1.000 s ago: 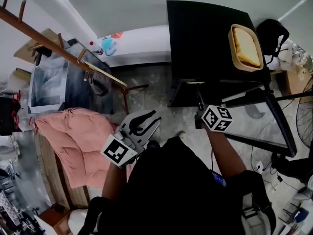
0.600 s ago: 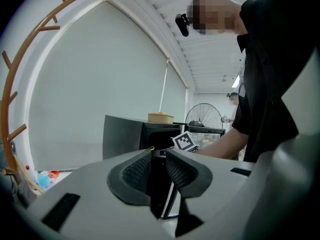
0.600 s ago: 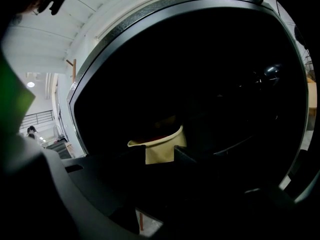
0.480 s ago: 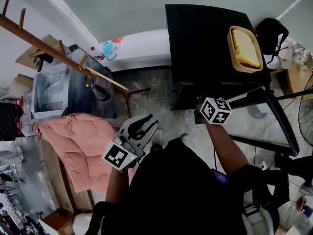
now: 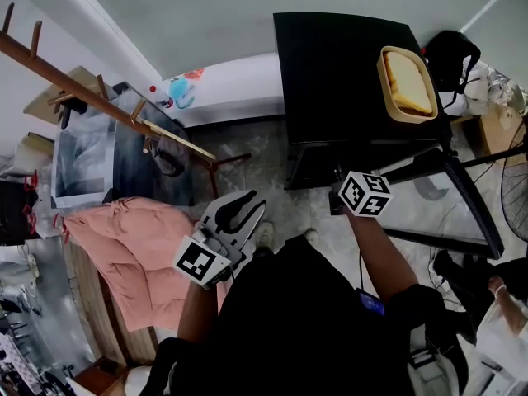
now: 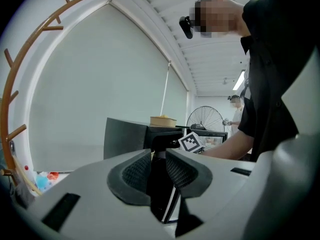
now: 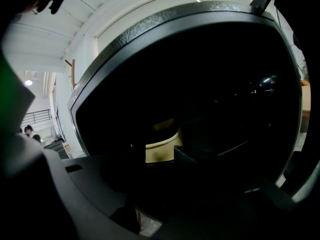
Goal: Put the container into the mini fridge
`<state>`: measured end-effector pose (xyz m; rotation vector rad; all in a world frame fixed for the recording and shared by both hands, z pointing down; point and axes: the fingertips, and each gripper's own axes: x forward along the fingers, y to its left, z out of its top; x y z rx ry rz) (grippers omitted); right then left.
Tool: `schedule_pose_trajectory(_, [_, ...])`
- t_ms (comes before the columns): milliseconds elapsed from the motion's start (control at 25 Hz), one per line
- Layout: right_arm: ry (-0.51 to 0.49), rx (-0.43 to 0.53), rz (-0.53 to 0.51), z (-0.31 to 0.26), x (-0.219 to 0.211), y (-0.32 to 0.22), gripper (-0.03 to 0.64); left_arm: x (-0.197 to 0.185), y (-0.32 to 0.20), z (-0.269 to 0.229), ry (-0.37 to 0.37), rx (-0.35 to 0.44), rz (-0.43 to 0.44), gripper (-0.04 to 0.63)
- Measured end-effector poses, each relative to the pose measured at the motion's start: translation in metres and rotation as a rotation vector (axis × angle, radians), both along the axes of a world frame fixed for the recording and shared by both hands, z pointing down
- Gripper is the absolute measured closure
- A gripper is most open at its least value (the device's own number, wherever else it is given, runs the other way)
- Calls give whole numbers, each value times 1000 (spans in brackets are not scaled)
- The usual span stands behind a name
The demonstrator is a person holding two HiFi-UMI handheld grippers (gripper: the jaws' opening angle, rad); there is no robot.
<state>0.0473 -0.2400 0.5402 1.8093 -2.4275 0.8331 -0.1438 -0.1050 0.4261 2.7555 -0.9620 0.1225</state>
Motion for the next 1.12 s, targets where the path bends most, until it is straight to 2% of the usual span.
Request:
schedule_pose_trajectory(200, [-26, 30, 14, -21, 7, 22, 426, -1, -9, -9, 43, 21, -33, 494])
schedule_pose_trajectory(480, [-53, 108, 19, -62, 16, 57, 451, -1, -26, -33, 95, 95, -83, 494])
schedule_pose_trajectory(600, [-103, 141, 46, -84, 24, 68, 457, 2, -32, -44, 116, 122, -81, 494])
schedule_pose_trajectory(880, [-145, 227, 83, -126, 45, 91, 476, 24, -33, -64, 124, 169, -31, 494])
schedule_pose_trajectory(1120, [-108, 309, 100, -154, 60, 108, 483, 47, -32, -74, 123, 188, 20, 494])
